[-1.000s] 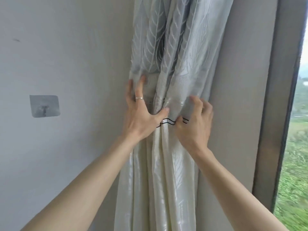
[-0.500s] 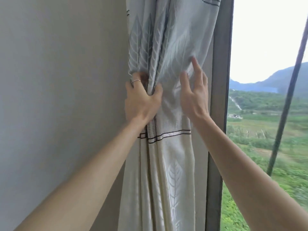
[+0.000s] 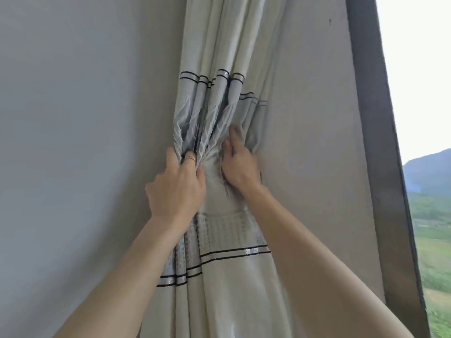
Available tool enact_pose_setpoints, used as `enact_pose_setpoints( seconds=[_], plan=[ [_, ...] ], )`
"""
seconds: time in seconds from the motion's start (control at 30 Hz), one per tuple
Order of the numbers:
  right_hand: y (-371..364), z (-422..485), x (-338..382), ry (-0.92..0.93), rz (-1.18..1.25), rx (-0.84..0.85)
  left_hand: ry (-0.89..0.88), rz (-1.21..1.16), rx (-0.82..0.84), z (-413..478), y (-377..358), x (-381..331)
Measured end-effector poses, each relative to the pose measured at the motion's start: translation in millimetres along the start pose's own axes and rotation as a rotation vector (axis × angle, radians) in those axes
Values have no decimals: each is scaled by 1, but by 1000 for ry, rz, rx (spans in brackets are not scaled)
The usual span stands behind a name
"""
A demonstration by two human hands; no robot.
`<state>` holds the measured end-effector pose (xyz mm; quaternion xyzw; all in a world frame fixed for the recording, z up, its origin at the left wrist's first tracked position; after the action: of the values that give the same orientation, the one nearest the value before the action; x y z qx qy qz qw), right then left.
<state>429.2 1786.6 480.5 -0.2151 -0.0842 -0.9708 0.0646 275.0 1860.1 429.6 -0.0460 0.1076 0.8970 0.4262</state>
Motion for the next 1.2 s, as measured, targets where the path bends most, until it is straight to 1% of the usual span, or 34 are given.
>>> enact_pose_setpoints(
  seconds=[0.07, 0.13, 0.17, 0.23, 0.3, 0.37, 0.4, 0.47, 0.5, 0.53, 0.57, 0.67, 0.73, 0.77, 0.87, 0.93, 1.0, 1.07, 1.1, 1.17, 1.2],
  plan=[
    [-52, 10, 17, -6, -20, 50, -11, 41, -70, 11, -9, 27],
    [-76, 10, 29, 11, -47, 102, 10, 16, -110, 8, -14, 39],
    [-80, 6, 25, 15, -64, 134, 13, -29, -118, -2, -14, 39],
    [-76, -25, 1, 10, -129, 225, 9, -181, -51, -33, -19, 35],
    [-71, -85, -33, -9, -161, 335, 68, -413, 77, -76, -23, 39],
    [-71, -161, -68, -96, -131, 450, 280, -552, 213, -135, -28, 60],
    [-71, -200, -83, -142, -108, 506, 372, -519, 317, -171, -33, 67],
    [-68, -273, -104, -207, -23, 594, 431, -361, 563, -246, -44, 74],
    [-64, -311, -112, -230, 5, 618, 456, -357, 665, -287, -46, 77],
    [-59, -339, -118, -244, 15, 637, 513, -396, 744, -319, -50, 81],
    [-53, -376, -126, -303, 34, 678, 601, -425, 840, -359, -48, 85],
    [-33, -475, -144, -529, 91, 792, 852, -473, 1109, -469, -34, 91],
    [-19, -541, -155, -693, 116, 872, 970, -515, 1241, -529, -21, 81],
    [-14, -566, -156, -725, 111, 909, 1022, -540, 1274, -547, -16, 74],
    [4, -627, -171, -858, 127, 984, 1180, -623, 1274, -578, -12, 49],
    [21, -648, -191, -996, 137, 986, 1217, -744, 1338, -584, -19, 28],
    [36, -655, -209, -1092, 224, 974, 1241, -813, 1371, -591, -27, 8],
    [45, -653, -222, -1117, 385, 939, 1282, -815, 1310, -594, -36, -7],
    [50, -658, -231, -1145, 476, 966, 1328, -814, 1265, -600, -42, -17],
    [57, -672, -245, -1113, 484, 1061, 1378, -815, 1179, -604, -53, -34],
    [60, -682, -256, -1112, 411, 1100, 1388, -813, 1132, -605, -59, -40]
  ],
)
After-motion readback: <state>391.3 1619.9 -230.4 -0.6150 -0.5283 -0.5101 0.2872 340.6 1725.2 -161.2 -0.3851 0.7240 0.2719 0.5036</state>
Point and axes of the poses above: each hand's wrist, its own z-axis towards the middle knuckle, its own y-axis out of the back of the hand, x = y × z, the point moved 7 cm from there along z, towards the middle knuckle, and after that the axes turned 14 degrees about z, right-handed, at the moved point
